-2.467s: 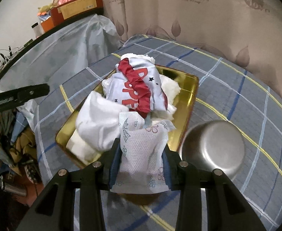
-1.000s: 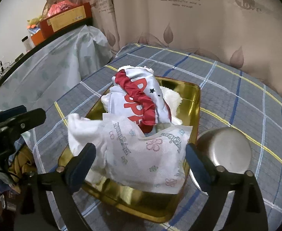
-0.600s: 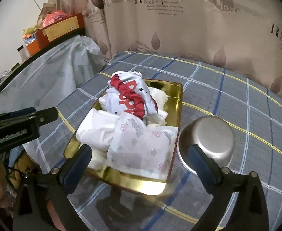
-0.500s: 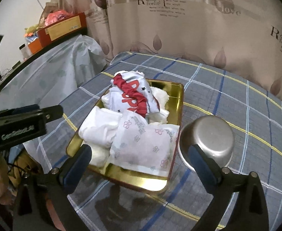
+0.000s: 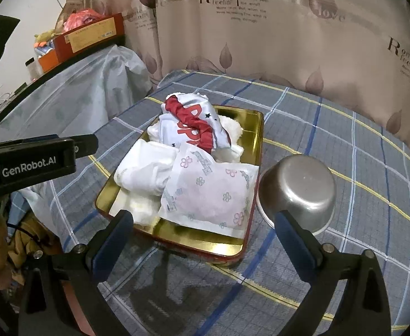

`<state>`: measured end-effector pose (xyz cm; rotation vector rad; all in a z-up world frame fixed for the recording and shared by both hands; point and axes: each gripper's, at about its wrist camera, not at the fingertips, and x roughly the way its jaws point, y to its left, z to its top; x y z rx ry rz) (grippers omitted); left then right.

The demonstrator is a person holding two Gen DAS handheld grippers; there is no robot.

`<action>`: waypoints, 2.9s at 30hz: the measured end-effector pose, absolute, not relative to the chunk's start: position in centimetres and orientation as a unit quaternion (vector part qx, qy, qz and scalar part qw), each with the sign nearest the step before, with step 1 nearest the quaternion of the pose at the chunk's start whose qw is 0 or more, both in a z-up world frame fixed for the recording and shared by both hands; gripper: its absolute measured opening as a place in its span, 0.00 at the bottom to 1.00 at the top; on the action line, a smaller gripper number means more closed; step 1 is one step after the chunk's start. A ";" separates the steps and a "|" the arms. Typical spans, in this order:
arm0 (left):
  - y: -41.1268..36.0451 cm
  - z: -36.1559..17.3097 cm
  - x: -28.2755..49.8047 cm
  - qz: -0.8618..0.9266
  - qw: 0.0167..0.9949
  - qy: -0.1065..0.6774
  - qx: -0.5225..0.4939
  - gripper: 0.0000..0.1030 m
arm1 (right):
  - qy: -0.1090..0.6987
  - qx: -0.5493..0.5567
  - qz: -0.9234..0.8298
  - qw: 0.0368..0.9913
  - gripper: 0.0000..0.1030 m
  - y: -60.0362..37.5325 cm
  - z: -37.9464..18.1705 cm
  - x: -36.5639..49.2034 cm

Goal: Organize soft objects

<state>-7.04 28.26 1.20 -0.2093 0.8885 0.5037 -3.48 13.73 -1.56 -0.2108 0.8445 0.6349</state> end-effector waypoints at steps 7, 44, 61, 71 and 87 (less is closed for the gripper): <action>28.0 1.2 -6.9 0.236 0.867 0.428 -0.097 0.62 | 0.409 -0.103 0.296 0.857 0.97 14.0 -1.8 -3.3; 27.7 1.0 -7.0 0.232 0.864 0.436 -0.091 0.62 | 0.420 -0.116 0.296 0.850 0.98 13.9 -2.4 -3.8; 27.8 1.1 -7.0 0.229 0.864 0.439 -0.090 0.62 | 0.422 -0.118 0.295 0.849 0.98 13.8 -2.7 -3.8; 27.6 0.9 -6.8 0.226 0.864 0.442 -0.086 0.62 | 0.423 -0.117 0.294 0.849 0.98 13.9 -2.6 -3.8; 27.5 0.9 -6.8 0.223 0.864 0.443 -0.082 0.62 | 0.428 -0.119 0.295 0.846 0.98 13.9 -3.1 -4.3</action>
